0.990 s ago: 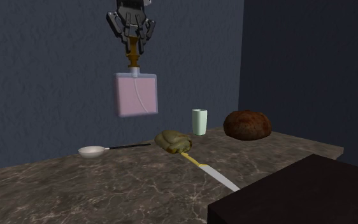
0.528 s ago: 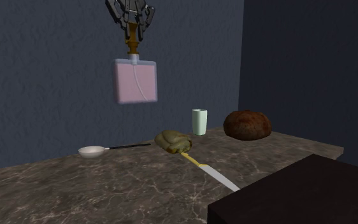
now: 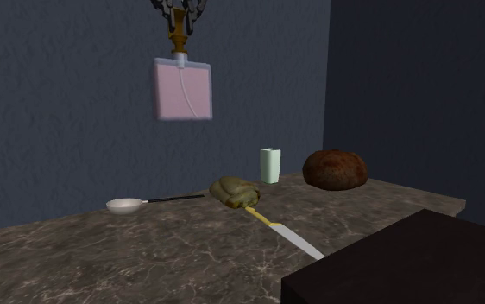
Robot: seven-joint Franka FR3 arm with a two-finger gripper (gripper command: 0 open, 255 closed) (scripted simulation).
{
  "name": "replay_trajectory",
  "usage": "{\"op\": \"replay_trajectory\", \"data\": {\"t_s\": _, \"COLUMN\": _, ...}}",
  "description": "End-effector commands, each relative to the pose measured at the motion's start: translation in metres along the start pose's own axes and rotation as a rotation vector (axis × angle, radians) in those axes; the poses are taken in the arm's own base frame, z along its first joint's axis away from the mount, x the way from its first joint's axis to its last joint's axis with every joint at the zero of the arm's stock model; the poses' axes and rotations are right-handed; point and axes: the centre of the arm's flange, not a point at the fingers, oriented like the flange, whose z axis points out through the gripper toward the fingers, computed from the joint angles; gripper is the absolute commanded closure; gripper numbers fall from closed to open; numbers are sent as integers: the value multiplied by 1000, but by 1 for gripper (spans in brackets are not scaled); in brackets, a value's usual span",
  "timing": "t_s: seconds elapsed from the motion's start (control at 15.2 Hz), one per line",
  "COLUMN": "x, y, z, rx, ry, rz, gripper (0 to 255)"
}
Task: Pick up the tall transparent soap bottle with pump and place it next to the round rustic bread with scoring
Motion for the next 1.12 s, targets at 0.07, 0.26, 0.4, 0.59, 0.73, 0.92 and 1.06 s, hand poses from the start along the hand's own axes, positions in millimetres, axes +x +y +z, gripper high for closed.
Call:
{"op": "replay_trajectory", "data": {"t_s": 0.07, "x": -3, "y": 0, "z": -16, "rx": 0, "ry": 0, "rz": 0, "gripper": 255}}
{"op": "replay_trajectory", "data": {"t_s": 0.26, "x": -7, "y": 13, "z": -24, "rx": 0, "ry": 0, "rz": 0, "gripper": 255}}
{"op": "replay_trajectory", "data": {"t_s": 0.4, "x": -10, "y": 39, "z": -23, "rx": 0, "ry": 0, "rz": 0, "gripper": 255}}
{"op": "replay_trajectory", "data": {"t_s": 0.59, "x": -15, "y": 78, "z": -22, "rx": 0, "ry": 0, "rz": 0, "gripper": 255}}
{"op": "replay_trajectory", "data": {"t_s": 0.73, "x": -19, "y": 104, "z": -21, "rx": 0, "ry": 0, "rz": 0, "gripper": 255}}
{"op": "replay_trajectory", "data": {"t_s": 0.92, "x": -24, "y": 144, "z": -20, "rx": 0, "ry": 0, "rz": 0, "gripper": 255}}
{"op": "replay_trajectory", "data": {"t_s": 1.06, "x": -27, "y": 170, "z": -19, "rx": 0, "ry": 0, "rz": 0, "gripper": 255}}
